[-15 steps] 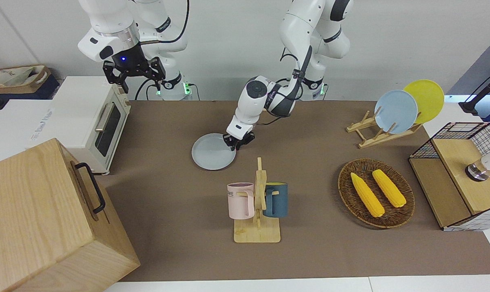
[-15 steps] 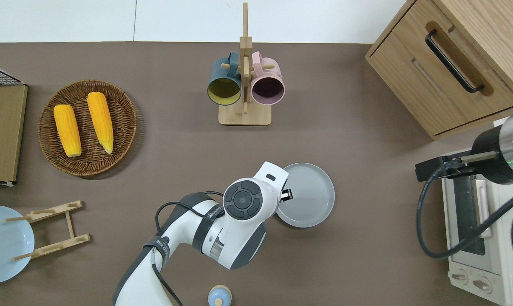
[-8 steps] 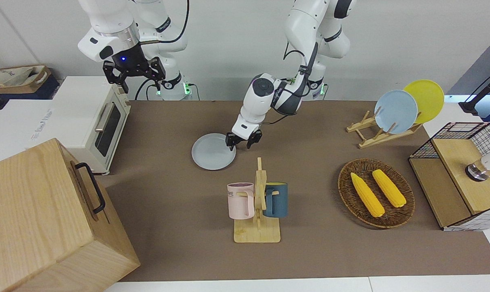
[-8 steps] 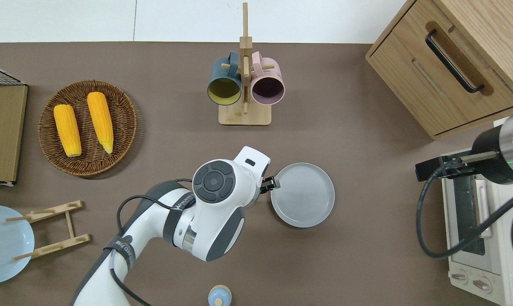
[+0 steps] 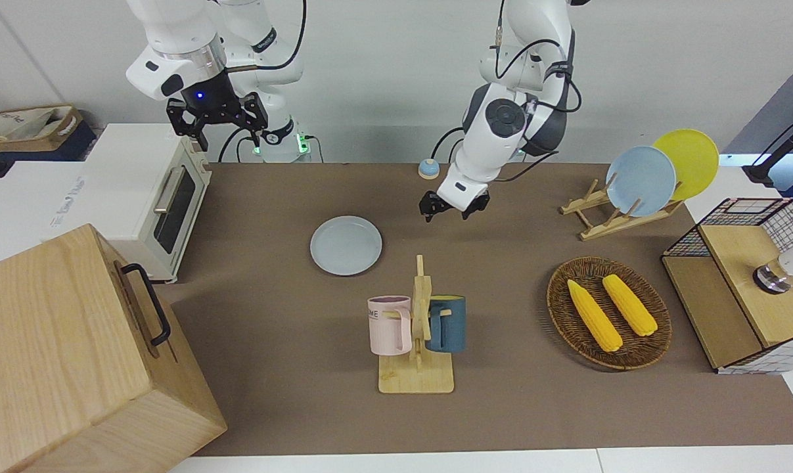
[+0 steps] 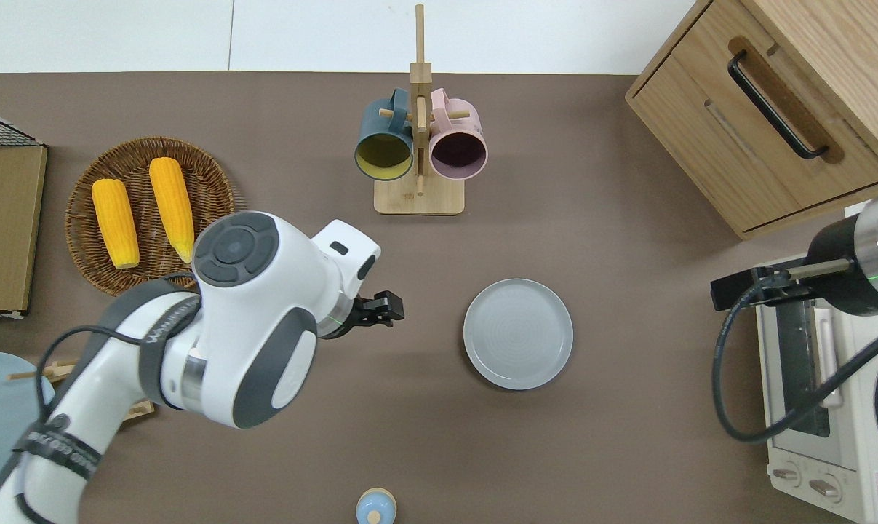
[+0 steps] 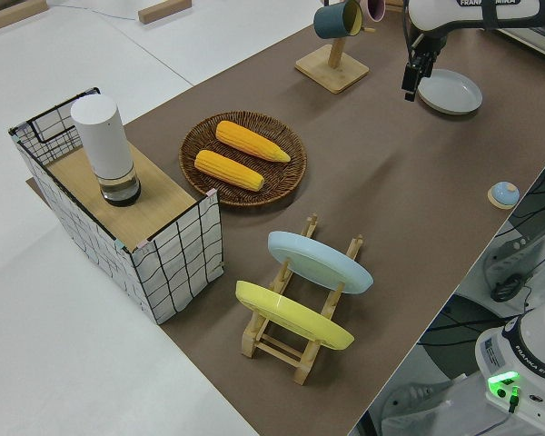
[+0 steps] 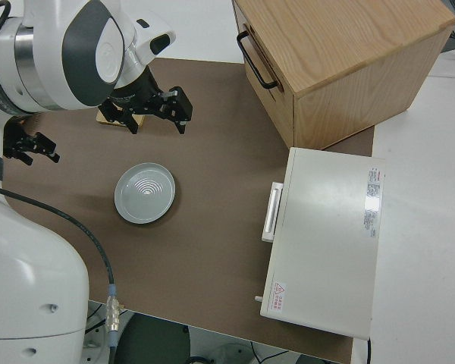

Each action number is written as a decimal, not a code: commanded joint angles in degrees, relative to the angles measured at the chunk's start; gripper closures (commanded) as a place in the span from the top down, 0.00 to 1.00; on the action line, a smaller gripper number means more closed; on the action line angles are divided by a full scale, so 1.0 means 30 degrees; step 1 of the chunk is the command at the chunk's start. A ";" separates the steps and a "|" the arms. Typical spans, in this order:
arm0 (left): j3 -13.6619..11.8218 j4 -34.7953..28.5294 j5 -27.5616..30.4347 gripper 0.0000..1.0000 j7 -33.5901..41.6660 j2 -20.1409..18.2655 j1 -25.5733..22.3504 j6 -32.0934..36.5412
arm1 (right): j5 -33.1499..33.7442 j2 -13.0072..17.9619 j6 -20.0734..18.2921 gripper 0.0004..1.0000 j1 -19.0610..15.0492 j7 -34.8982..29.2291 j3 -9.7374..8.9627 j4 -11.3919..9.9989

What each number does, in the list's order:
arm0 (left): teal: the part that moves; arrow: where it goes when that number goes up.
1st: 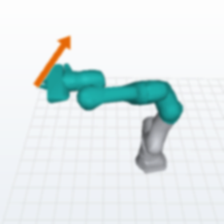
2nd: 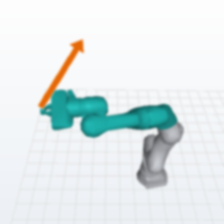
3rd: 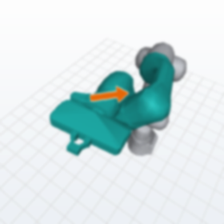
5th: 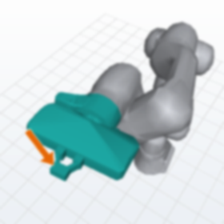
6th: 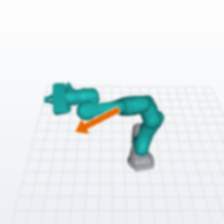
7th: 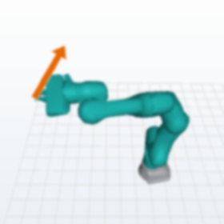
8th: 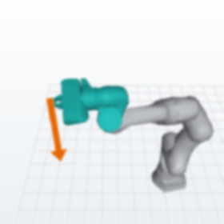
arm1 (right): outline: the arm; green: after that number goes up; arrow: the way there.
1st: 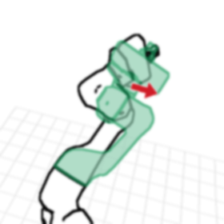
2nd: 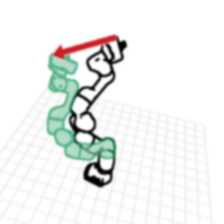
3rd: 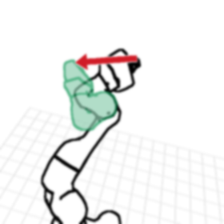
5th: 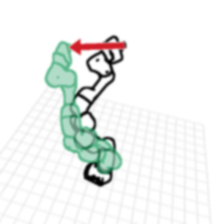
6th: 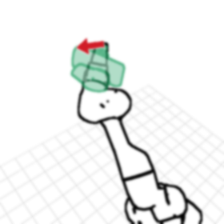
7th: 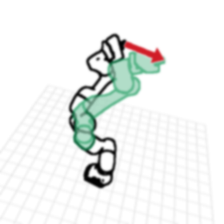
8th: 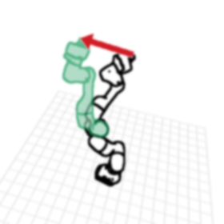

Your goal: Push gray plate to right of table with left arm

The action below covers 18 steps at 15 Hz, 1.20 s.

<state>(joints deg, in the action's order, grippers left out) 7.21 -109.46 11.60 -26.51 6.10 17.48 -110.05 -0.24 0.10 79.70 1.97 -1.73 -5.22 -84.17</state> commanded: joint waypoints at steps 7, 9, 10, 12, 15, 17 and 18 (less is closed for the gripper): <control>-0.0002 0.1798 -0.3895 0.99 0.2914 -0.1827 -0.3335 0.3579 | -0.0153 0.0144 -0.0229 0.98 -0.0216 0.0049 -0.0106 -0.0011; 0.0027 0.2321 -0.3895 0.99 0.4026 -0.1917 -0.4358 0.4103 | -0.0153 0.0144 -0.0229 0.98 -0.0216 0.0048 -0.0106 -0.0010; 0.0027 0.2992 -0.3866 0.99 0.4670 -0.1917 -0.4740 0.4629 | -0.0153 0.0144 -0.0229 0.98 -0.0216 0.0049 -0.0106 -0.0011; -0.0060 0.4254 -0.3837 0.99 0.5610 -0.1742 -0.5503 0.5685 | -0.0153 0.0144 -0.0229 0.98 -0.0216 0.0048 -0.0106 0.0018; -0.0499 0.5018 -0.3720 0.99 0.6373 -0.1713 -0.6470 0.6302 | -0.0153 0.0144 -0.0229 0.98 -0.0216 0.0019 -0.0106 0.0018; -0.0617 0.5429 -0.3661 0.99 0.7511 -0.1712 -0.7231 0.6683 | -0.0153 0.0144 -0.0229 0.98 -0.0216 0.0020 -0.0106 -0.0011; -0.0617 0.5576 -0.3632 0.99 0.8301 -0.1683 -0.7611 0.6685 | -0.0153 0.0144 -0.0229 0.98 -0.0216 0.0048 -0.0106 0.0018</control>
<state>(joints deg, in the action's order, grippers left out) 5.38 -95.25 1.03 -6.82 0.48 -2.46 -92.19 -0.24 0.10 79.70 1.97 -1.73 -5.22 -84.17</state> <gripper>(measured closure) 0.004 0.013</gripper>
